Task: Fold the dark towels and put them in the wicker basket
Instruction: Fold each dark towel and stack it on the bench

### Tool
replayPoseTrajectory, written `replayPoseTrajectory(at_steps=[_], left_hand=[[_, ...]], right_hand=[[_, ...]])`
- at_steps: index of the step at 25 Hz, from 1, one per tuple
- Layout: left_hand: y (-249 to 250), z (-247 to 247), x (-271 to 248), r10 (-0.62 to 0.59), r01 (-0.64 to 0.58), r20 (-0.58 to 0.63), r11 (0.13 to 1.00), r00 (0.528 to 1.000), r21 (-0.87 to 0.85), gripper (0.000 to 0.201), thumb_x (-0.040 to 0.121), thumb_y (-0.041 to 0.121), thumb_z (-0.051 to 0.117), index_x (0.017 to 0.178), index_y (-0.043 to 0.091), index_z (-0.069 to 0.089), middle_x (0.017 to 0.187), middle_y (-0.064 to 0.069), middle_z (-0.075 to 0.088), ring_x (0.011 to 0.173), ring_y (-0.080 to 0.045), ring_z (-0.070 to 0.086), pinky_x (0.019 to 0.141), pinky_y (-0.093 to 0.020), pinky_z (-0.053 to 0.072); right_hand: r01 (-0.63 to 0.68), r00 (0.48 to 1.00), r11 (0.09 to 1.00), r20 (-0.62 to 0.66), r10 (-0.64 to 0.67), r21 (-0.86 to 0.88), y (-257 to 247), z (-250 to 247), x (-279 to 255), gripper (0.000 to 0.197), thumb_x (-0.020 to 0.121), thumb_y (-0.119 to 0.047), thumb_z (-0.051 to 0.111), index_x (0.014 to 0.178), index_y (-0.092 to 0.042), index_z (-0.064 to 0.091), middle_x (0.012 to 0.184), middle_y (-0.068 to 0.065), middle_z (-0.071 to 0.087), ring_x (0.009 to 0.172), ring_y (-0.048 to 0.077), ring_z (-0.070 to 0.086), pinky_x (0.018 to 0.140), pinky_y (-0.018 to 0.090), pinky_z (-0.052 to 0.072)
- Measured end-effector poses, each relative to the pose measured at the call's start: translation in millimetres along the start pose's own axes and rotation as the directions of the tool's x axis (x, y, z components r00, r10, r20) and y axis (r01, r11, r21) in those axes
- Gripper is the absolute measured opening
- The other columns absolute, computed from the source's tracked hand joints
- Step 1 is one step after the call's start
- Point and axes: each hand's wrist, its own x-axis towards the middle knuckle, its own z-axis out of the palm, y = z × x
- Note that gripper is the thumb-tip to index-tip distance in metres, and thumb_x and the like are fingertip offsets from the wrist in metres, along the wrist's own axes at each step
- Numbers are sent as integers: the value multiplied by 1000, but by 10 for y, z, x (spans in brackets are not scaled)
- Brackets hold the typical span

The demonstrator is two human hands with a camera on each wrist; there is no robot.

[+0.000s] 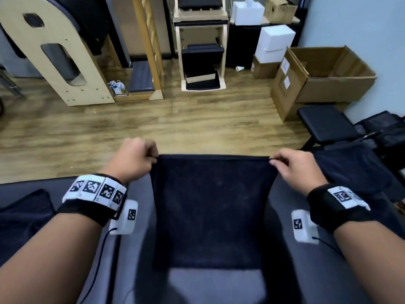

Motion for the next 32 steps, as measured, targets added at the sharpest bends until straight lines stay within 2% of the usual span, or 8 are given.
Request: replayPoseTrajectory(at_steps=[5,8,13,16,19,21,27,32], left_hand=[[132,-827,-383,166,-179,-410,984,897,8,13,74,-2,72,76,10,71,78,-5,72,78,-24,64,75,-32,50],[19,-627,-761,314,-327,-418,944,853,41,19,66,-6,71,71,12,66,74,-5,71,71,-28,66,66,-36,54],[-263,522,-1446,229,-226,-42,972,973,60,17,62,-2,56,65,14,61,67,-5,64,70,-34,63,60,-38,51],[-253,1092,-2004,25,-33,201,999,979,33,17,66,2,50,70,14,62,74,-8,67,76,-32,65,66,-38,50],[-223,1342,-2451,-97,123,545,992,833,-12,19,69,5,51,62,22,56,69,0,68,70,-17,65,59,-18,46],[-163,1327,-2603,-91,215,723,973,685,-81,24,67,1,53,61,23,59,69,-1,73,66,-13,66,61,-20,49],[-53,1135,-2324,-134,187,308,971,942,-150,24,71,4,68,65,26,61,64,6,67,62,-6,61,60,-12,43],[-26,1198,-1807,-136,114,-88,969,987,-220,17,77,9,74,88,20,68,98,4,69,96,-16,63,91,-28,49]], right_hand=[[243,929,969,-278,-245,-41,-615,-677,90,24,90,-2,67,111,-11,76,91,5,69,85,19,64,85,27,49],[234,934,970,-262,-245,-71,-670,-616,-312,18,86,2,70,98,-10,77,91,5,70,84,15,64,87,16,45],[-102,989,994,110,104,-28,-355,94,-1344,26,83,-1,71,88,-27,75,71,-6,74,62,3,70,77,28,58],[-241,835,957,468,289,-162,-203,401,-1938,24,88,-8,64,79,-30,70,67,-6,73,60,3,71,73,24,59],[-319,593,921,710,379,-225,-188,389,-2319,18,91,-12,56,85,-25,66,79,3,75,55,11,73,66,28,62],[-330,555,919,744,373,-214,-177,297,-2395,17,92,-10,53,90,-19,67,67,8,75,54,18,73,63,32,63],[-304,744,944,588,318,-126,-149,110,-2078,19,90,-8,55,84,-17,70,49,-1,68,47,14,69,55,18,54],[-332,878,940,338,341,-86,-212,272,-1622,19,93,-24,61,108,-19,72,89,8,78,90,23,75,89,30,55]])
